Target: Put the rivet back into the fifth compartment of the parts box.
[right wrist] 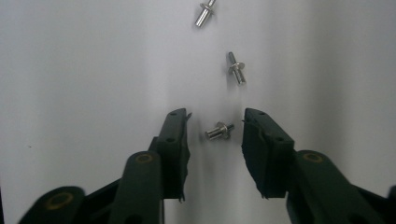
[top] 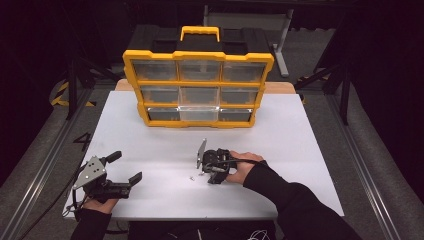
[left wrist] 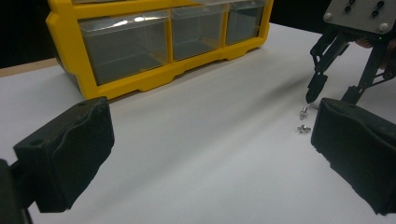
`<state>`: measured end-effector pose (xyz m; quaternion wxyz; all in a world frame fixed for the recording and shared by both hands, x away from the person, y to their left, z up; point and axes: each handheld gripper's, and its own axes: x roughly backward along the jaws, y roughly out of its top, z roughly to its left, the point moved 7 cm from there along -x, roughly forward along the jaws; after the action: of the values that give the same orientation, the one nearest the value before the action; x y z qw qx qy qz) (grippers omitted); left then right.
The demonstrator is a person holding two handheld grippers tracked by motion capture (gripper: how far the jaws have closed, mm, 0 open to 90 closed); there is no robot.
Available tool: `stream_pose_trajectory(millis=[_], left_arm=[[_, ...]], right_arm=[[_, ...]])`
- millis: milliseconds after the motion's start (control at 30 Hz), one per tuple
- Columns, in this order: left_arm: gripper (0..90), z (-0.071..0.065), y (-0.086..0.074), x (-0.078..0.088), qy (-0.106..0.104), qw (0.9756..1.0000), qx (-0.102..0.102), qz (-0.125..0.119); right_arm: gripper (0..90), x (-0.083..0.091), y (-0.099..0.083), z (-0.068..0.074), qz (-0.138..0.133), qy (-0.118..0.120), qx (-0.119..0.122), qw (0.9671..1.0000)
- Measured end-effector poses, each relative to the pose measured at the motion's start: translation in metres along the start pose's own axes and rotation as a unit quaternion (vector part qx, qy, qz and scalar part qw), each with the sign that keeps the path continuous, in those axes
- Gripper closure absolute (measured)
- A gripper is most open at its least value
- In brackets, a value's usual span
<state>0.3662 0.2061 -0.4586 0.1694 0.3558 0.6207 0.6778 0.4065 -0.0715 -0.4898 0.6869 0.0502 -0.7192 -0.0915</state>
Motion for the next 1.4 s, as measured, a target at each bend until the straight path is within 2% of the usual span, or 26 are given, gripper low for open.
stream_pose_trajectory(millis=[233,433,733,1067,1400], left_arm=[[0.2,0.000,0.000,0.000,-0.001,1.0000,-0.001,0.001],[0.3,0.000,0.000,0.000,-0.001,1.0000,-0.001,0.000],[0.2,0.000,0.000,0.000,-0.001,1.0000,0.000,0.000],[0.3,0.000,0.000,0.000,-0.001,1.0000,0.001,0.001],[0.3,0.001,0.000,0.000,0.002,1.0000,0.002,0.000]], right_arm=[[77.6,0.000,0.000,0.000,0.006,0.001,0.002,1.0000],[78.2,0.009,0.001,-0.001,-0.008,0.002,-0.003,1.0000],[78.2,0.050,0.012,-0.003,-0.037,-0.008,0.010,0.9992],[78.2,0.090,0.024,-0.013,-0.045,-0.020,0.012,0.9987],[78.2,0.121,0.035,-0.025,-0.054,-0.030,0.011,0.9980]])
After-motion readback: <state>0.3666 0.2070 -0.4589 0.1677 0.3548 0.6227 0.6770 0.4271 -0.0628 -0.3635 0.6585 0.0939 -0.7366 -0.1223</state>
